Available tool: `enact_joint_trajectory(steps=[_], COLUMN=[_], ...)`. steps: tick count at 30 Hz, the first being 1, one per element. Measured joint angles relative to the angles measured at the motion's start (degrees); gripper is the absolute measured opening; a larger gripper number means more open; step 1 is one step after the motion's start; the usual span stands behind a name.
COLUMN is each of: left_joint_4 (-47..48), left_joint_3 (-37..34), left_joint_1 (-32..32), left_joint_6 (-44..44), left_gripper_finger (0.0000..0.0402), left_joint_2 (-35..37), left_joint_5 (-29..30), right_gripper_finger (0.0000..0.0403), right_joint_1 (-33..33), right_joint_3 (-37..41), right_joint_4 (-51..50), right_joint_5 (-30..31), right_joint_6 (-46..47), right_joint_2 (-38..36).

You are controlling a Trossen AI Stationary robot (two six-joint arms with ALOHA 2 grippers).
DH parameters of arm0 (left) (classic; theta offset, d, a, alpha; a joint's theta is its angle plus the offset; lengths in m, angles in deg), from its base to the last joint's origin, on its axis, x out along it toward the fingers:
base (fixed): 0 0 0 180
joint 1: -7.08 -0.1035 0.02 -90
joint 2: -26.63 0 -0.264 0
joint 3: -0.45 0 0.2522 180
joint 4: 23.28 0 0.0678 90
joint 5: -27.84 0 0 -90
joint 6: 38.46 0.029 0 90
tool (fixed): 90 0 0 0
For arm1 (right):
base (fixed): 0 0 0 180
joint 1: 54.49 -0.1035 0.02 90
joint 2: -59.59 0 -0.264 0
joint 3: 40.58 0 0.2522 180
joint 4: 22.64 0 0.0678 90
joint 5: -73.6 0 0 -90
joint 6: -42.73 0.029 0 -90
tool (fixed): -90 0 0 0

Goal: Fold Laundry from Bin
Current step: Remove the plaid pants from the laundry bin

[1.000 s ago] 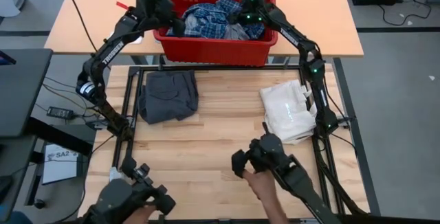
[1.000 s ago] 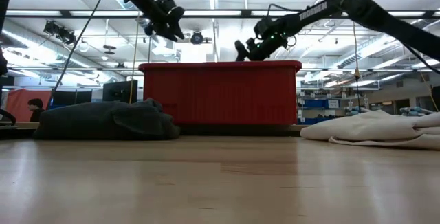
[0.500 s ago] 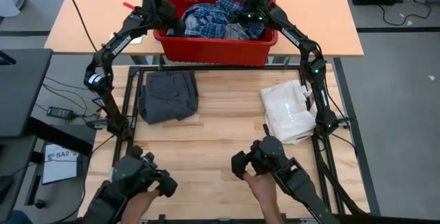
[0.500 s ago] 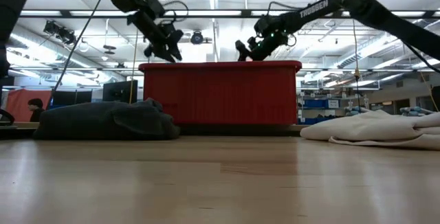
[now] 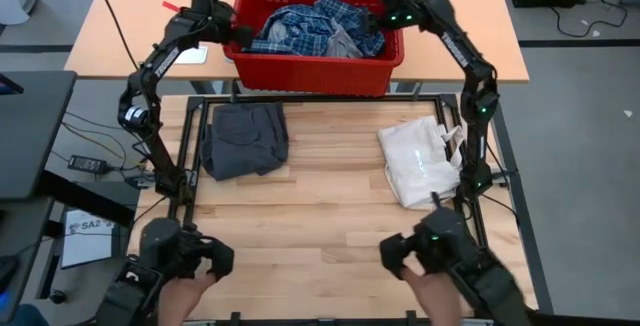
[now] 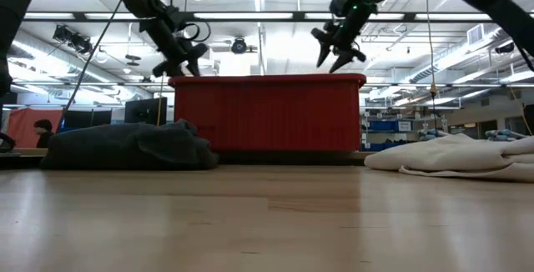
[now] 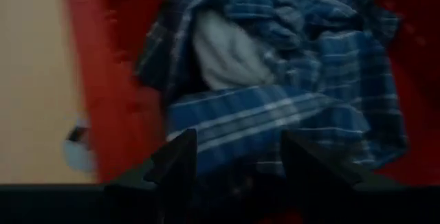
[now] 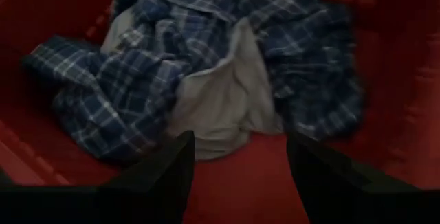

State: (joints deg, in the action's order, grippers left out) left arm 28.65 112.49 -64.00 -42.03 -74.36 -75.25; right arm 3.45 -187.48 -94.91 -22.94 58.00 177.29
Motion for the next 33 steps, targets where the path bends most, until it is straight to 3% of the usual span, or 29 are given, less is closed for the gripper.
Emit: enact_joint_trajectory(steps=[5, 10, 13, 19, 24, 33], left_joint_4=[-0.16, -0.12, -0.04, 0.24, 1.66, 4.98], left_joint_3=[0.00, 0.28, 0.28, 0.21, -0.09, -0.02], left_joint_1=[-2.63, -4.81, -4.46, -2.62, 1.10, 4.25], left_joint_6=[0.04, -0.01, 0.15, 0.01, 4.51, 4.49], left_gripper_finger=[0.0243, 0.0251, 0.0248, 0.0236, 0.0232, 0.0231], left_joint_2=[0.01, -1.08, -1.11, -1.18, -1.61, -1.40], left_joint_5=[0.56, -7.15, -7.00, -5.71, -5.41, -3.81], right_gripper_finger=[0.0236, 0.0235, 0.0235, 0.0235, 0.0235, 0.0229], right_joint_1=[3.73, 7.34, 8.30, 7.68, 5.82, 2.00], right_joint_3=[-0.02, 0.02, 0.22, 0.59, 0.59, 0.59], right_joint_4=[-3.50, -9.26, -12.63, -16.44, -16.03, -20.90], right_joint_5=[1.84, 0.53, -0.59, -4.04, -4.04, -2.83], right_joint_6=[-0.31, 0.17, 0.17, -0.62, -0.36, -3.32], right_joint_2=[-2.38, -1.85, -1.69, -1.65, -1.65, -1.63])
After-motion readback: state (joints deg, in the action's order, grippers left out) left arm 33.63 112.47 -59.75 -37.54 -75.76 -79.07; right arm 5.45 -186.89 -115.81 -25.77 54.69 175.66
